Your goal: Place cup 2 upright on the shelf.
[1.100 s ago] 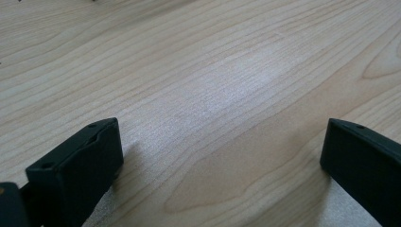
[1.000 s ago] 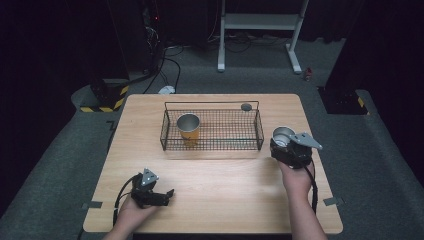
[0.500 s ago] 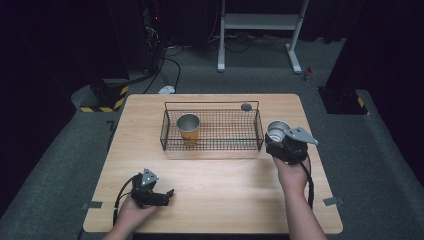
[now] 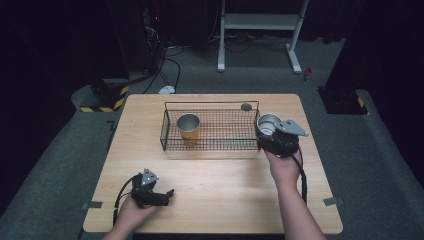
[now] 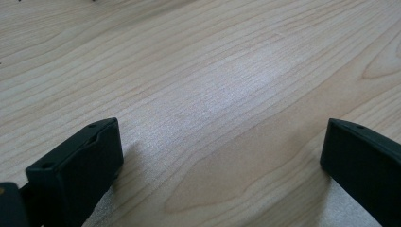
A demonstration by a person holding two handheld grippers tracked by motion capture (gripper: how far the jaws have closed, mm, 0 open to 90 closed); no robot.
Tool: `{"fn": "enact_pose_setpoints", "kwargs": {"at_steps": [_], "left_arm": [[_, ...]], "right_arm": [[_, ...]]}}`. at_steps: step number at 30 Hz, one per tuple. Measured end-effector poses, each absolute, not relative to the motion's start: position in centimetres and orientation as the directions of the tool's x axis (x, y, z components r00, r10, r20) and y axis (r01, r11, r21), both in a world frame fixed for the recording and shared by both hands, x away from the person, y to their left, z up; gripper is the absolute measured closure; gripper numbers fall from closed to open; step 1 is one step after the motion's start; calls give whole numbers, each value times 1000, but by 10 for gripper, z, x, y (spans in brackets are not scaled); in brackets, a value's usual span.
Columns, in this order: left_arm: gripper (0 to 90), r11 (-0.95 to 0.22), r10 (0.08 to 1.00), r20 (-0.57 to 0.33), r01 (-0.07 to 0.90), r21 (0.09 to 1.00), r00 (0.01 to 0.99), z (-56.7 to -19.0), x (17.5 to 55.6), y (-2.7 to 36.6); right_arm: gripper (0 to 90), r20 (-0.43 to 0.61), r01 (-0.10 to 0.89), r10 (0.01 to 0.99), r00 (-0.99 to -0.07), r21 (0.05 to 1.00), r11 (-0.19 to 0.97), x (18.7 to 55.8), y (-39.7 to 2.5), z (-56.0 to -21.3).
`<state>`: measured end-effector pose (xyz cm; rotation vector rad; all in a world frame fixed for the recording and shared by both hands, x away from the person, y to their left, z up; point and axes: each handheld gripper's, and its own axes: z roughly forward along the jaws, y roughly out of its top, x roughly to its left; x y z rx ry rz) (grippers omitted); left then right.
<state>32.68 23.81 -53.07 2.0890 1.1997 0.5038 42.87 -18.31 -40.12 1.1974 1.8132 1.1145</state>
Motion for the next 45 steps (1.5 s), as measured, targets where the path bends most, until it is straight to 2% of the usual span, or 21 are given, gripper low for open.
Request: {"fn": "enact_pose_setpoints", "kwargs": {"at_steps": [29,45], "left_arm": [[4,-358,863,4,606,710,505,-531,327,238],[4,-359,862,4,606,710,506,-531,327,239]], "right_arm": [[189,-104,327,895,-433,907,264,458,-111,-392],[189,-81,345,893,-442,904,253,470,-97,-395]]}}
